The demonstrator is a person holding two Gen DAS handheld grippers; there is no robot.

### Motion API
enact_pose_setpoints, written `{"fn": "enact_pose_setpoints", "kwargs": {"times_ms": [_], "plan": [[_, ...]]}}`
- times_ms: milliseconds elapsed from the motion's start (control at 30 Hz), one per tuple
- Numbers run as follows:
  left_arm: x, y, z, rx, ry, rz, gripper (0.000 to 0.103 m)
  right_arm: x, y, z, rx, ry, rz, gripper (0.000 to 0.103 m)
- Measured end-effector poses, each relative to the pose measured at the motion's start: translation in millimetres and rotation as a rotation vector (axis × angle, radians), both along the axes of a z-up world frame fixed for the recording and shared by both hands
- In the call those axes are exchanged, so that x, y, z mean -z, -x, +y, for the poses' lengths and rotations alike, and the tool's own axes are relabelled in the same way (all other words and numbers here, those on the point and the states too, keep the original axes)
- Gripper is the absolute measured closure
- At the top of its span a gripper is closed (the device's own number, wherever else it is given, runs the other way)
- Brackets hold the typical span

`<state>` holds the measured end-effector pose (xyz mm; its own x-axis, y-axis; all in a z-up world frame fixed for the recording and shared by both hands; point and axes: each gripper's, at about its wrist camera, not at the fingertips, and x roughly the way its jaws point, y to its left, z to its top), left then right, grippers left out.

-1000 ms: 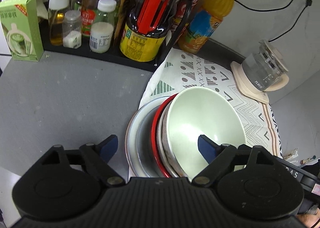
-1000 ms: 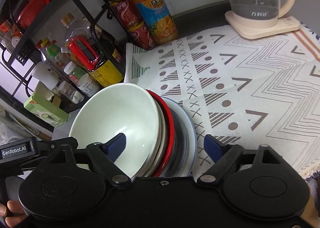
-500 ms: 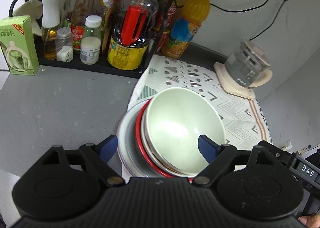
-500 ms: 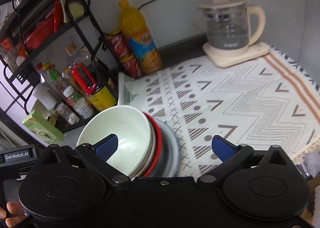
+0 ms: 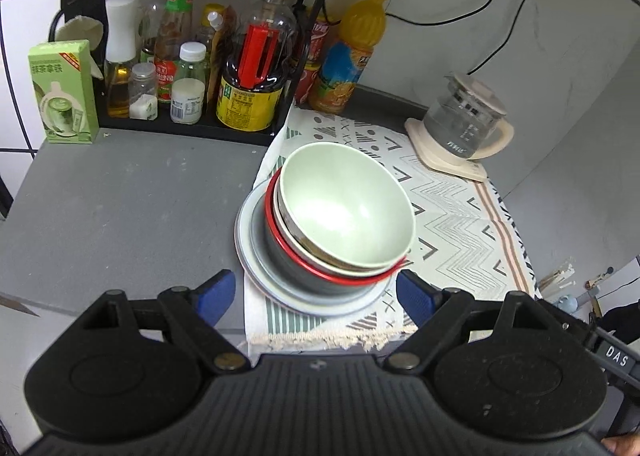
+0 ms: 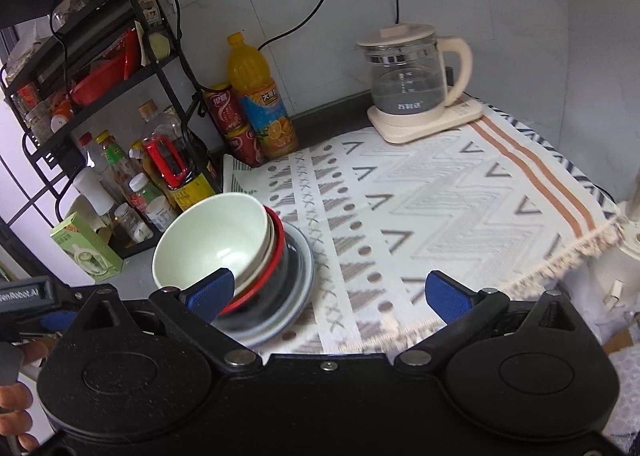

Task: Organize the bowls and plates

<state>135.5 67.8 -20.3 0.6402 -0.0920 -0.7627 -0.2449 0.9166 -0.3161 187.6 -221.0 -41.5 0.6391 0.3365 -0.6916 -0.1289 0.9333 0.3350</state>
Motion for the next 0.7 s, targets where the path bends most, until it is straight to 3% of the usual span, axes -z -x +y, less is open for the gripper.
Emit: {"fn": "enact_pose_setpoints", "kwargs": {"times_ms": [400,700], "plan": [[-17,65,-12,-0.009,-0.023,-0.036,0.017,-20,65,-19,0.015,0.021,-0.066,0.000],[-19,102,-14,-0.023,-0.065,-0.027,0.017,-30,99,-15,-0.007,0.080,-0.066,0.000]]}}
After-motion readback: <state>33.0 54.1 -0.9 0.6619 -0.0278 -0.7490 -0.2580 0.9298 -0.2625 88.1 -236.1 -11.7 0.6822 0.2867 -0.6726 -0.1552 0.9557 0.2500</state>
